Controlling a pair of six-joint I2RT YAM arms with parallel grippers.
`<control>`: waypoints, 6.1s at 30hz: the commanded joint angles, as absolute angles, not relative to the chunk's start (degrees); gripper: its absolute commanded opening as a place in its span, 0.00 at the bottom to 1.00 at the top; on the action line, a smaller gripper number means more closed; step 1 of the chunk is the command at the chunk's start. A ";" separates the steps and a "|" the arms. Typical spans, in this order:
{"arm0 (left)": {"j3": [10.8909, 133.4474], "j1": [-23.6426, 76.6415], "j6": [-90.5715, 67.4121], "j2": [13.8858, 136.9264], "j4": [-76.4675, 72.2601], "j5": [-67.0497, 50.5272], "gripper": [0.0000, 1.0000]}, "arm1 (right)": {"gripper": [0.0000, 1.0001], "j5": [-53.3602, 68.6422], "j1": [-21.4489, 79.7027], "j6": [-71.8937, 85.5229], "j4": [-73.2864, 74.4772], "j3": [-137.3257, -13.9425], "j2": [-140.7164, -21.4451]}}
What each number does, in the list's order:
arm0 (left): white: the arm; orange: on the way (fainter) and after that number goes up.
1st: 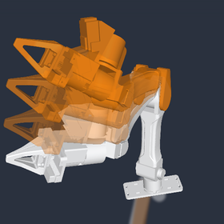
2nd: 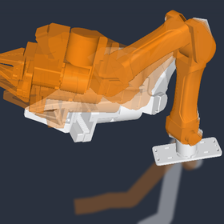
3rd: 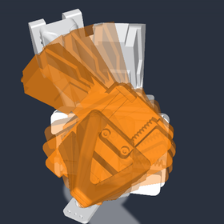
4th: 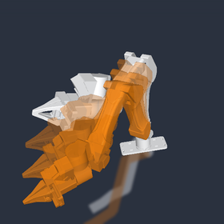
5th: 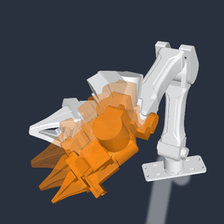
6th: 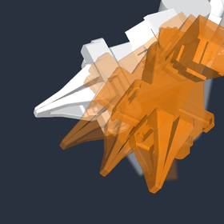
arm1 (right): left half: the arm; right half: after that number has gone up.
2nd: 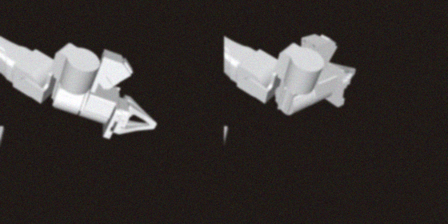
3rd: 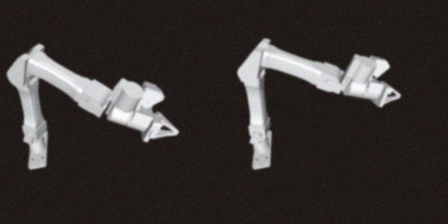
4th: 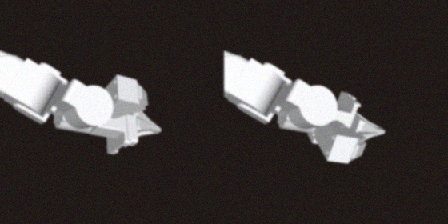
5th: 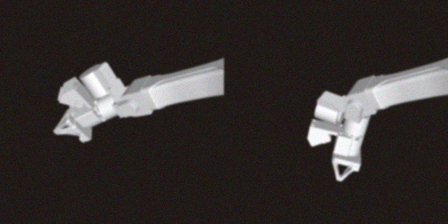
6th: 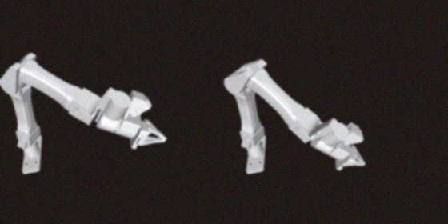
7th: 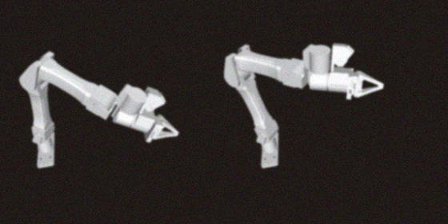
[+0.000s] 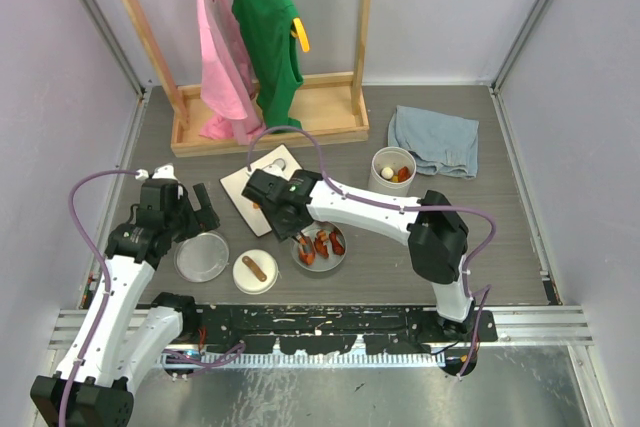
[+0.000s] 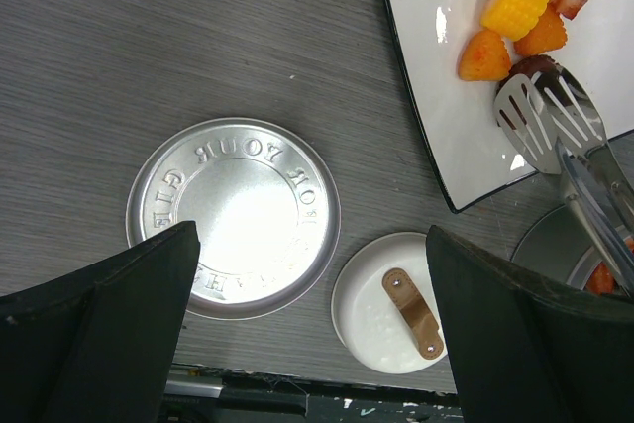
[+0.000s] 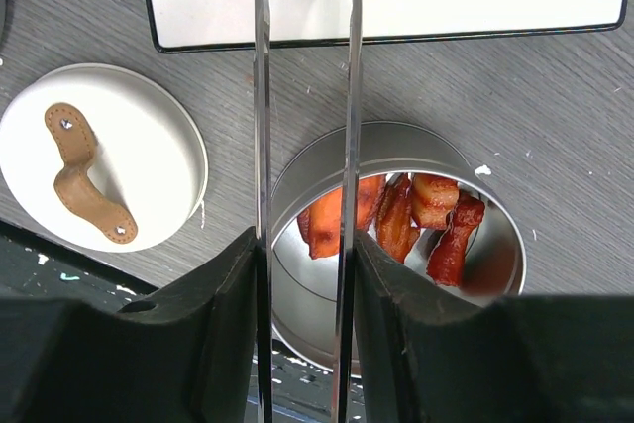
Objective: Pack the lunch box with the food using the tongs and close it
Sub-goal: Pick up the fake food from the plate, then place the fake food in the packing box, then pick up the fake food from the plate.
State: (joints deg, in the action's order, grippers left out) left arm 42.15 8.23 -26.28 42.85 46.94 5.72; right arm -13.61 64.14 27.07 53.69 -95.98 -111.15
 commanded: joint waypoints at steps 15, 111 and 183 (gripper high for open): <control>42.27 7.98 -25.86 42.54 44.56 5.80 0.98 | 0.42 -13.08 63.83 26.46 51.50 -95.97 -111.13; 42.36 8.00 -25.84 42.71 44.56 5.31 0.98 | 0.44 3.69 63.98 20.92 65.85 -69.05 -72.00; 42.17 8.00 -25.84 41.98 44.21 5.80 0.98 | 0.49 -16.39 62.23 26.74 56.96 -112.15 -117.22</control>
